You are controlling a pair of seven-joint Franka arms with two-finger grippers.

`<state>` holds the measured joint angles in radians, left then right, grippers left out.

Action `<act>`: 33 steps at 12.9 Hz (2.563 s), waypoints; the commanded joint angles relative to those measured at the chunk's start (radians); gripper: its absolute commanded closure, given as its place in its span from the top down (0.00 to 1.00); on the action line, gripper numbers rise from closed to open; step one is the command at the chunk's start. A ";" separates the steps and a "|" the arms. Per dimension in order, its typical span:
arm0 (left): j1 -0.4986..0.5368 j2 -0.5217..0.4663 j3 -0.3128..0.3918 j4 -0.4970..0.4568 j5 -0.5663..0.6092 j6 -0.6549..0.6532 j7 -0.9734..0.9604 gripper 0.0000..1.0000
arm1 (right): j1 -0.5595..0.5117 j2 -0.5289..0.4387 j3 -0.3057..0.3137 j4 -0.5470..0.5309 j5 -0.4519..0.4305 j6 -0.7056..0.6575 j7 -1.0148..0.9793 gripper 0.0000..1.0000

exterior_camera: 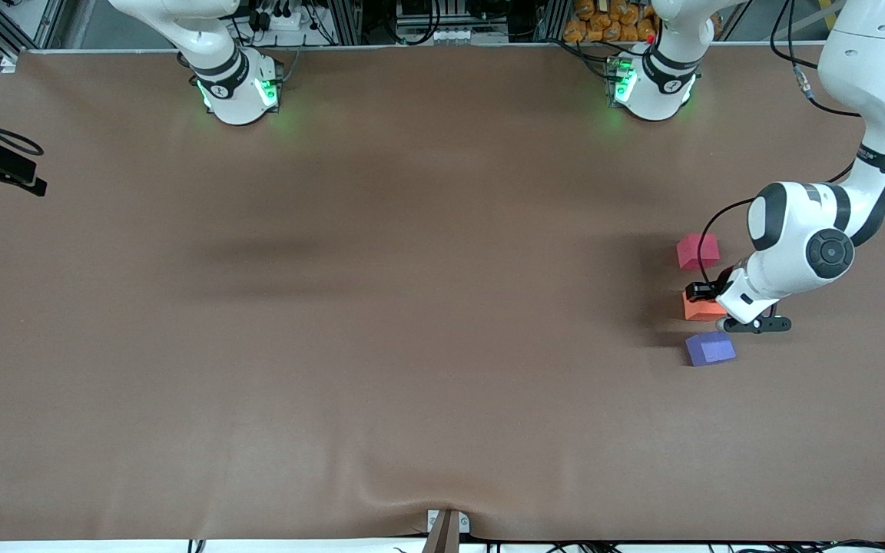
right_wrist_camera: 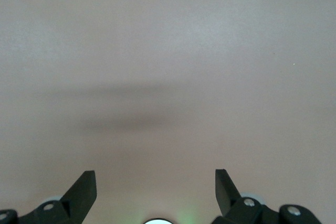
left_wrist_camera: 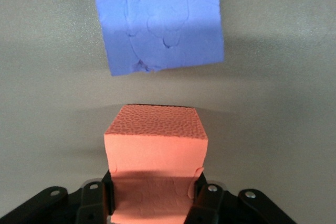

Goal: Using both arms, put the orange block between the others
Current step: 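Lower the orange cube onto the table between the pink and purple cubes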

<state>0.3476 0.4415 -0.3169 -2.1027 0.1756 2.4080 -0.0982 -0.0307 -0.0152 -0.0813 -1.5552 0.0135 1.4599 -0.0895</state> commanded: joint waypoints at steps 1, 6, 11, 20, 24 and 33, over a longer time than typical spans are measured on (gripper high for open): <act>0.016 0.003 -0.010 -0.007 0.004 0.016 0.015 0.00 | 0.000 -0.015 0.001 -0.014 0.008 0.011 -0.012 1.00; 0.030 0.003 -0.011 -0.014 0.005 0.014 0.028 0.00 | 0.002 -0.011 0.001 -0.016 0.008 0.022 -0.010 1.00; 0.033 0.002 -0.011 -0.019 0.005 0.013 0.040 0.01 | 0.006 -0.009 0.003 -0.016 0.008 0.025 -0.009 1.00; 0.033 0.002 -0.013 -0.028 0.002 0.010 0.038 0.04 | 0.011 -0.008 0.003 -0.017 0.008 0.027 -0.009 1.00; 0.033 -0.003 -0.014 -0.039 -0.007 0.008 0.034 0.04 | 0.009 -0.008 0.003 -0.017 0.008 0.027 -0.009 1.00; 0.031 0.003 -0.016 -0.040 -0.008 0.008 0.023 0.11 | 0.003 -0.002 0.003 -0.016 0.008 0.036 -0.010 1.00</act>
<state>0.3617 0.4487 -0.3181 -2.1075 0.1756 2.4083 -0.0762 -0.0258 -0.0137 -0.0768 -1.5651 0.0136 1.4871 -0.0895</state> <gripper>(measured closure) 0.463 0.000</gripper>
